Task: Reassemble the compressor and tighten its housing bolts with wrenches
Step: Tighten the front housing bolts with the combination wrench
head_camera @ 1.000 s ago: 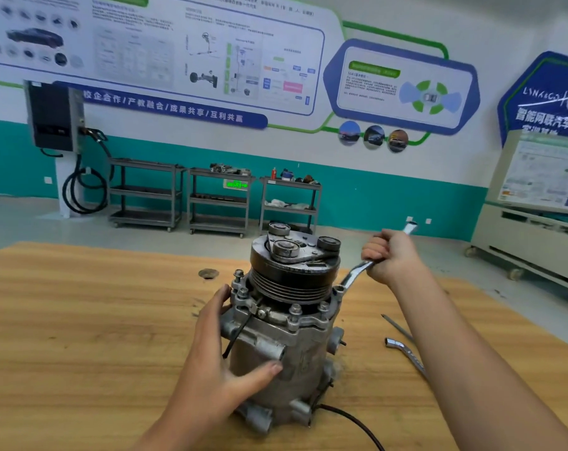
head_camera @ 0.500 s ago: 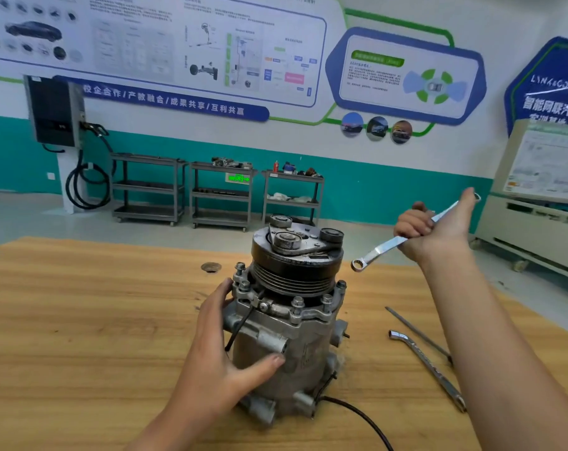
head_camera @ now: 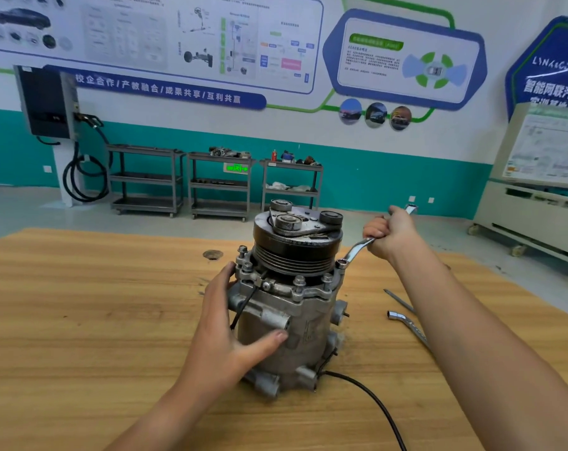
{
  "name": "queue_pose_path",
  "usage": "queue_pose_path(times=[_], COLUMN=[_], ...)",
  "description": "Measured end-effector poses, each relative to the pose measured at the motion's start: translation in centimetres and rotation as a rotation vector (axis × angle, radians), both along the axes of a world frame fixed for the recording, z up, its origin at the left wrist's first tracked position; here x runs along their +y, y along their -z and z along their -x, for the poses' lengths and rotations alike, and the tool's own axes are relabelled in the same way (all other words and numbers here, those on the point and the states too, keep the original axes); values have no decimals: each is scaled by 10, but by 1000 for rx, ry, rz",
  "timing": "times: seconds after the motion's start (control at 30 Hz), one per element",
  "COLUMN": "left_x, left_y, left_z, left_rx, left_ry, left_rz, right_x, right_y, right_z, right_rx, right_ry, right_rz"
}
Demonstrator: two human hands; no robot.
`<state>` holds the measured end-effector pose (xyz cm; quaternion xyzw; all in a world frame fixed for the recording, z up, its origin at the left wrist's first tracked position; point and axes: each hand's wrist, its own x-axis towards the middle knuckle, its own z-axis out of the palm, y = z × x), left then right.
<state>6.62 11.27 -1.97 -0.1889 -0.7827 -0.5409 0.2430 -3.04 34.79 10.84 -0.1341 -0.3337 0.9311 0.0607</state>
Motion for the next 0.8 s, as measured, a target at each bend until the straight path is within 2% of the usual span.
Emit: queue_pose_path(times=[0.13, 0.27, 0.47, 0.63, 0.8], left_x=[2, -1, -1, 0, 3], left_y=[4, 2, -3, -2, 0], left_z=[1, 4, 4, 1, 0], left_rx=[-4, -40, -5, 11, 33], left_ry=[-85, -86, -125, -155, -200], left_rz=[-14, -76, -34, -39, -2], right_x=[1, 1, -6, -18, -27], right_y=[6, 13, 14, 14, 20], right_z=[-4, -17, -28, -35, -54], right_rx=[29, 101, 117, 160, 281], right_ry=[36, 238, 436, 613, 761], right_rz=[54, 126, 193, 199, 197])
